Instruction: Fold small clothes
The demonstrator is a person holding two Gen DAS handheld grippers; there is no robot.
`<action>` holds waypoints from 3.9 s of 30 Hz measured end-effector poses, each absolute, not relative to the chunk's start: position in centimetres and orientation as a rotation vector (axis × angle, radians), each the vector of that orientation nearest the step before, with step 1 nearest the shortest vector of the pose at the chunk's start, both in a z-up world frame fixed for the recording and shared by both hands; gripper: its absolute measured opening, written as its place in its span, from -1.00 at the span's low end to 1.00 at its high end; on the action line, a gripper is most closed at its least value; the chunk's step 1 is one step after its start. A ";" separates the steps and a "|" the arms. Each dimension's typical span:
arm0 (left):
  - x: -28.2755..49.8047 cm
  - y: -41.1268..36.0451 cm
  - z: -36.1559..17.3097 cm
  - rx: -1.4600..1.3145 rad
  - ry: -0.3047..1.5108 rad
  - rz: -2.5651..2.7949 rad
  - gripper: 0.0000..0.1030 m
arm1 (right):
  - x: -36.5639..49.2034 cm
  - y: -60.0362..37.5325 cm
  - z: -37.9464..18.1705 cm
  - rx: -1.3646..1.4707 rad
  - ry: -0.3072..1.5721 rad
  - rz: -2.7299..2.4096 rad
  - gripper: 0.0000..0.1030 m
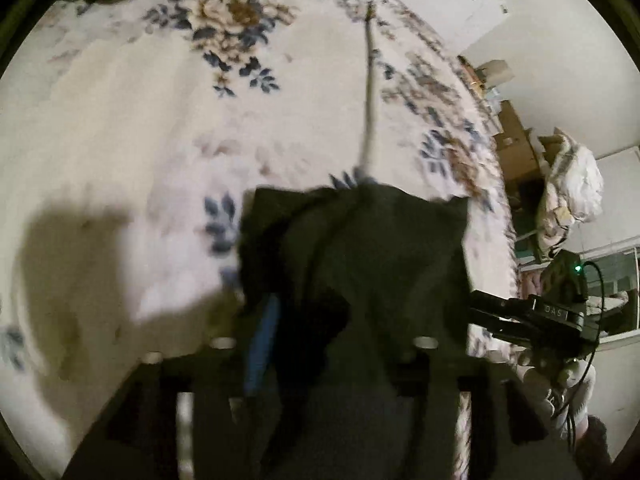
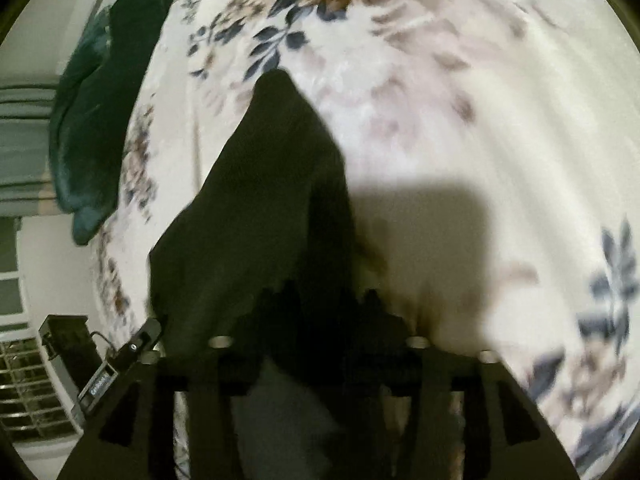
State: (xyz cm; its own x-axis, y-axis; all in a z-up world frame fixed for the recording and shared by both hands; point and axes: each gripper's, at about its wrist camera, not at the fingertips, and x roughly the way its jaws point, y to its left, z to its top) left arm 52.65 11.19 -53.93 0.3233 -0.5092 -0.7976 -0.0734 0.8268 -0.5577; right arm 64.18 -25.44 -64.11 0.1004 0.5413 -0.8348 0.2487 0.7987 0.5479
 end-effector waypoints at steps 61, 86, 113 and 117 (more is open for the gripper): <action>30.7 8.5 -42.7 -0.680 1.045 -0.271 -0.85 | 35.2 -25.8 -54.5 0.977 1.331 0.451 -0.88; 52.9 13.1 -53.0 -0.618 1.136 -0.233 0.02 | 59.0 -27.4 -61.1 0.795 1.267 0.228 0.14; 63.5 10.7 -55.1 -0.440 1.125 -0.200 -0.85 | 71.3 -23.0 -61.1 0.557 1.231 0.172 -0.88; 62.8 11.1 -56.1 -0.471 1.184 -0.223 -0.73 | 71.9 -23.0 -63.0 0.531 1.318 0.160 -0.85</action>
State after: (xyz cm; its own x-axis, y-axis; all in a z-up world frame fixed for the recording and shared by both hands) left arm 62.80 11.11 -56.12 0.3701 -0.4078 -0.8347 -0.0760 0.8822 -0.4647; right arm 71.90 -22.95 -62.95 0.2593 0.4049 -0.8768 0.1830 0.8708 0.4562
